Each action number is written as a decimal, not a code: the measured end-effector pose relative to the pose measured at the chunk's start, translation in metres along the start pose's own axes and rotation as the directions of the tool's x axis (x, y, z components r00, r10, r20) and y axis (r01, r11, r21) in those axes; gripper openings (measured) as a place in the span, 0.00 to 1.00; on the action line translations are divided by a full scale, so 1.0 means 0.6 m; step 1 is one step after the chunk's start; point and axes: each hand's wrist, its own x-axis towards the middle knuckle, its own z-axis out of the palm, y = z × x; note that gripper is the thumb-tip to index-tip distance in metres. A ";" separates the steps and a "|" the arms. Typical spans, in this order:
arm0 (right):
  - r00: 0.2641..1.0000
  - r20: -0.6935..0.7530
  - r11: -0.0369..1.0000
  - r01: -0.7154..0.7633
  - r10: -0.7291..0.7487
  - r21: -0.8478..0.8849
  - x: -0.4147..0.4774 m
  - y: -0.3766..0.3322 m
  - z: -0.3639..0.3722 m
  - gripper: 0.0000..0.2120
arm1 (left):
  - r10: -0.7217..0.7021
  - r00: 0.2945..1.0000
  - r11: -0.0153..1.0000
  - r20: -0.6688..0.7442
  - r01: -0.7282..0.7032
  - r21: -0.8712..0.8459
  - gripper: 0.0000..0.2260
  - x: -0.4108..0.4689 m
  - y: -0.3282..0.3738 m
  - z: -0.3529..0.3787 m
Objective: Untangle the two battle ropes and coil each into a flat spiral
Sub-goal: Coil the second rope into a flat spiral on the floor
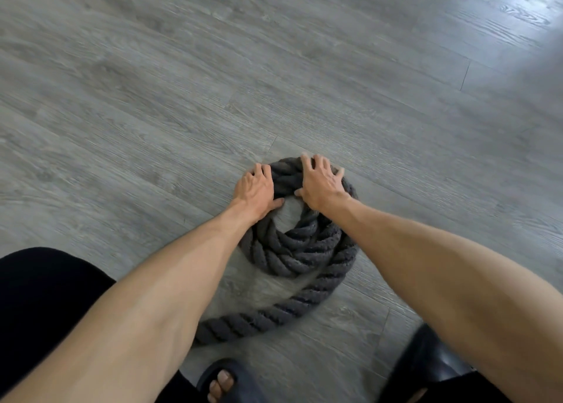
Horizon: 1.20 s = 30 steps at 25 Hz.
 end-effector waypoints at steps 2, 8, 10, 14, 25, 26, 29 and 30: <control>0.977 0.018 0.968 -0.214 0.214 0.128 -0.017 -0.013 0.008 0.52 | -0.088 0.995 0.996 0.051 0.090 -0.025 0.42 -0.001 -0.011 -0.003; 0.836 0.229 0.771 -0.548 0.498 0.325 -0.057 -0.042 0.030 0.70 | -0.345 0.919 0.923 0.188 0.369 -0.111 0.49 -0.036 -0.050 0.006; 0.836 0.221 0.785 -0.547 0.502 0.289 -0.055 -0.051 0.032 0.69 | -0.385 0.891 0.886 0.239 0.430 -0.176 0.48 -0.036 -0.053 0.002; 0.892 0.164 0.880 -0.446 0.422 0.163 -0.036 -0.049 0.031 0.68 | -0.425 0.839 0.865 0.339 0.487 -0.120 0.54 -0.030 -0.063 -0.002; 0.954 0.116 0.955 0.287 -0.277 -0.073 -0.008 -0.034 -0.008 0.65 | 0.050 0.998 0.995 0.050 -0.054 0.090 0.57 -0.029 -0.071 -0.017; 0.980 0.079 0.981 0.188 -0.184 -0.039 -0.020 -0.035 0.002 0.66 | 0.032 0.998 0.993 0.056 -0.038 0.115 0.57 -0.031 -0.068 -0.017; 0.968 0.111 0.973 -0.227 0.224 0.024 -0.070 -0.037 0.039 0.67 | -0.055 0.993 0.987 0.100 0.039 0.158 0.58 -0.032 -0.059 -0.021; 0.932 0.149 0.940 -0.338 0.329 0.039 -0.085 -0.040 0.050 0.67 | -0.093 0.988 0.984 0.122 0.072 0.161 0.59 -0.035 -0.056 -0.021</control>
